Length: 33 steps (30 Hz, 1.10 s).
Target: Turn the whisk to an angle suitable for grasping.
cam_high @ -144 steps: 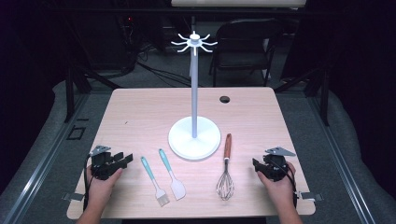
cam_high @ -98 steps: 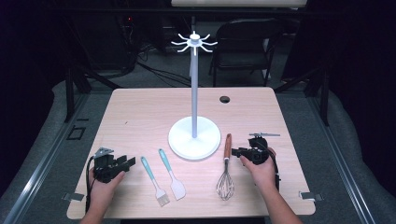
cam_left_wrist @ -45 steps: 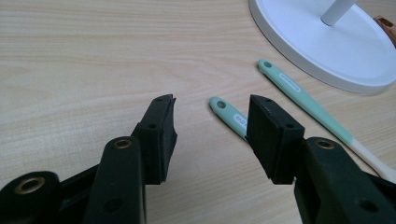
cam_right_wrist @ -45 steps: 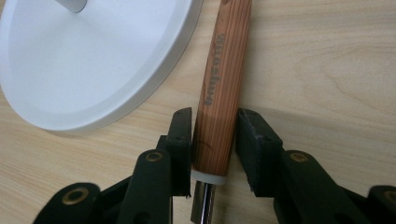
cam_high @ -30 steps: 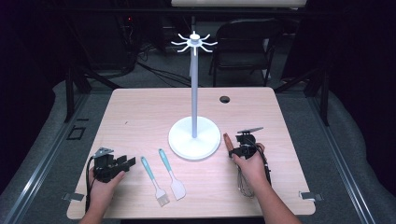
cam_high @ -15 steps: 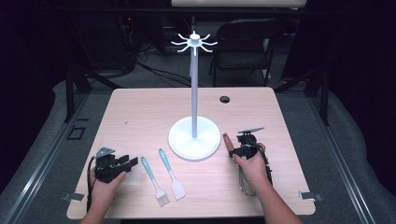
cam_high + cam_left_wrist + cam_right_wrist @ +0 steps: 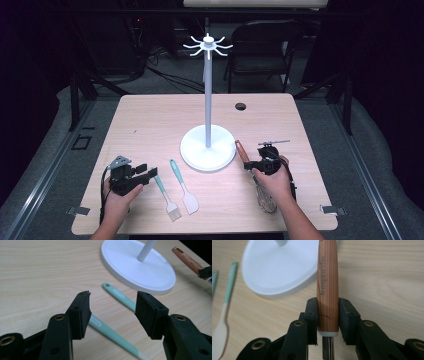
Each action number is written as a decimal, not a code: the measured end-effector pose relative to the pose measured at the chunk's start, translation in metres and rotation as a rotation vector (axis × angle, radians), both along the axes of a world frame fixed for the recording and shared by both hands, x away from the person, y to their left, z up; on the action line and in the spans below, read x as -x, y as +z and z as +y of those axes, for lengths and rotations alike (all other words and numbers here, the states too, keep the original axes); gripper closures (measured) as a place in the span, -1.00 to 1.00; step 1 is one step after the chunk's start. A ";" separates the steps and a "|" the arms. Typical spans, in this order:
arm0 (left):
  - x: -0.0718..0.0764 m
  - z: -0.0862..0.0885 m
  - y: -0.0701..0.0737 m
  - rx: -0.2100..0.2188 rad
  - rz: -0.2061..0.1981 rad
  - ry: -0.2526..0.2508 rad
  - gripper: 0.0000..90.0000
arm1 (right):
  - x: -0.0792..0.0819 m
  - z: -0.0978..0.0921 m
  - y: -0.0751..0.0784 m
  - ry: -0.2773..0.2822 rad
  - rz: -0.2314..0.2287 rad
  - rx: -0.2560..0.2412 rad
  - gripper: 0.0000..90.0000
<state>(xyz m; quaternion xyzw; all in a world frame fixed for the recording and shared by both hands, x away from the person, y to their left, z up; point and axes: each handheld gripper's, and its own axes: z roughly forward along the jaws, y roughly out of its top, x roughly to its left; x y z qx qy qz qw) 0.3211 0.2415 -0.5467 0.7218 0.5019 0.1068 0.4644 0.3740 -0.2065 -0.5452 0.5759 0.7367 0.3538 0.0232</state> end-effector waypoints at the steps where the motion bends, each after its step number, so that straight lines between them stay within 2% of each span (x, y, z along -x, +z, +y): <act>1: -0.001 -0.003 0.001 0.005 0.005 -0.014 0.01 | 0.002 0.001 0.000 0.003 -0.012 -0.003 0.58; 3: -0.001 -0.007 0.002 0.018 0.007 -0.023 0.01 | 0.004 0.002 0.002 0.017 -0.019 -0.014 0.58; 5: -0.003 -0.020 0.005 0.039 0.022 -0.063 0.01 | 0.009 0.007 0.003 0.048 -0.024 -0.035 0.58; 10: -0.008 -0.050 0.013 0.054 0.025 -0.134 0.01 | 0.015 0.016 0.005 0.096 -0.045 -0.060 0.58; 11: -0.008 -0.050 0.013 0.054 0.025 -0.134 0.00 | 0.015 0.016 0.005 0.096 -0.045 -0.060 0.58; 12: -0.011 -0.061 0.016 0.080 0.034 -0.157 0.00 | 0.017 0.020 0.005 0.119 -0.055 -0.069 0.58; 14: -0.013 -0.068 0.016 0.097 0.035 -0.163 -0.02 | 0.019 0.024 0.006 0.141 -0.068 -0.076 0.58; 15: -0.016 -0.080 0.017 0.112 0.041 -0.183 -0.02 | 0.020 0.026 0.006 0.156 -0.075 -0.084 0.58; 16: -0.016 -0.080 0.017 0.112 0.041 -0.183 -0.02 | 0.020 0.026 0.006 0.156 -0.075 -0.084 0.58; 17: -0.019 -0.093 0.017 0.123 0.047 -0.199 -0.02 | 0.021 0.030 0.008 0.183 -0.087 -0.081 0.58; 18: -0.020 -0.099 0.017 0.129 0.052 -0.207 -0.03 | 0.022 0.032 0.007 0.207 -0.089 -0.106 0.58; 19: -0.022 -0.104 0.017 0.129 0.052 -0.216 -0.03 | 0.022 0.033 0.008 0.218 -0.093 -0.106 0.58; 21: -0.025 -0.115 0.016 0.138 0.058 -0.229 -0.05 | 0.024 0.035 0.008 0.241 -0.101 -0.114 0.58; 22: -0.025 -0.115 0.016 0.138 0.058 -0.229 -0.05 | 0.024 0.035 0.008 0.241 -0.101 -0.114 0.58; 25: -0.034 -0.131 0.014 0.190 0.090 -0.239 -0.05 | 0.028 0.039 0.009 0.269 -0.121 -0.131 0.58; 26: -0.034 -0.131 0.014 0.190 0.090 -0.239 -0.04 | 0.028 0.039 0.009 0.269 -0.121 -0.131 0.58; 27: -0.038 -0.137 0.013 0.223 0.109 -0.246 -0.01 | 0.029 0.041 0.008 0.281 -0.129 -0.140 0.58; 28: -0.039 -0.139 0.012 0.234 0.115 -0.248 -0.01 | 0.029 0.042 0.008 0.283 -0.133 -0.139 0.58; 33: -0.046 -0.152 0.009 0.254 0.146 -0.244 -0.02 | 0.031 0.046 0.008 0.313 -0.144 -0.132 0.58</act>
